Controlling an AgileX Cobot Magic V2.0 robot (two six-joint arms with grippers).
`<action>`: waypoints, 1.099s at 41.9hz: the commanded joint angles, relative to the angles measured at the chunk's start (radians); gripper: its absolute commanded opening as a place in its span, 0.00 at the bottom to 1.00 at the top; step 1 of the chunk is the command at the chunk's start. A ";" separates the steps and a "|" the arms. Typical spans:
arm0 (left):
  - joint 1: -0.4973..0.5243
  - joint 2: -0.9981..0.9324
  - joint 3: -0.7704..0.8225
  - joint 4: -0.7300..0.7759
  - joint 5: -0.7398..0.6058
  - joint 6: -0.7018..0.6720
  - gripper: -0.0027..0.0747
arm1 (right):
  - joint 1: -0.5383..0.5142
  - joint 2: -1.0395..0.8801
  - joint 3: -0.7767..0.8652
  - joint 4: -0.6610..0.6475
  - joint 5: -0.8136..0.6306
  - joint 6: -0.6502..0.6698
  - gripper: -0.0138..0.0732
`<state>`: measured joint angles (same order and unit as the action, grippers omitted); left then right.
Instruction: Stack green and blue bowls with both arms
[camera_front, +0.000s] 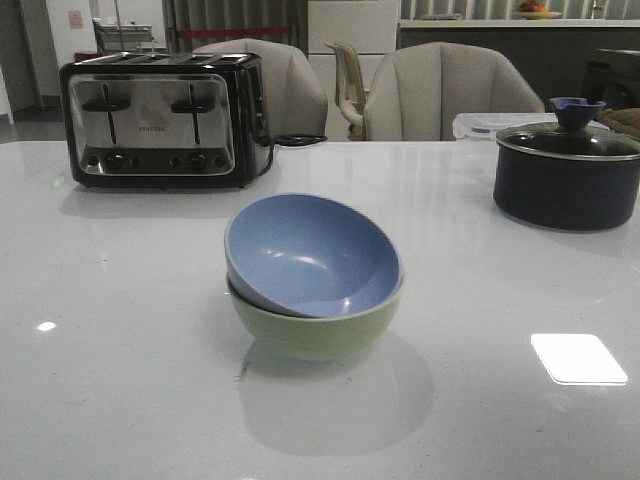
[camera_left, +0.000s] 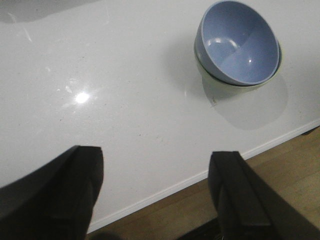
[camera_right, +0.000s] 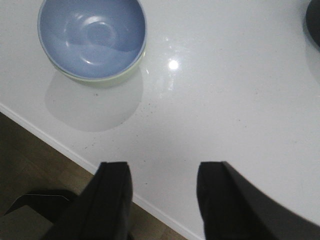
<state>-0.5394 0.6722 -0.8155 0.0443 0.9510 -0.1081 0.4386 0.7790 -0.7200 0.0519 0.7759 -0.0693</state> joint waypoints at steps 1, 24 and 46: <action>-0.007 -0.069 0.009 0.004 -0.065 -0.025 0.70 | -0.002 -0.005 -0.028 -0.007 -0.059 -0.009 0.66; -0.007 -0.124 0.032 0.003 -0.089 -0.025 0.16 | -0.002 -0.005 -0.028 -0.007 -0.053 -0.009 0.20; -0.002 -0.147 0.047 0.018 -0.121 -0.025 0.17 | -0.002 -0.005 -0.028 -0.007 -0.052 -0.009 0.20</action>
<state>-0.5394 0.5374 -0.7543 0.0443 0.9285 -0.1242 0.4386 0.7790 -0.7200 0.0519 0.7805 -0.0693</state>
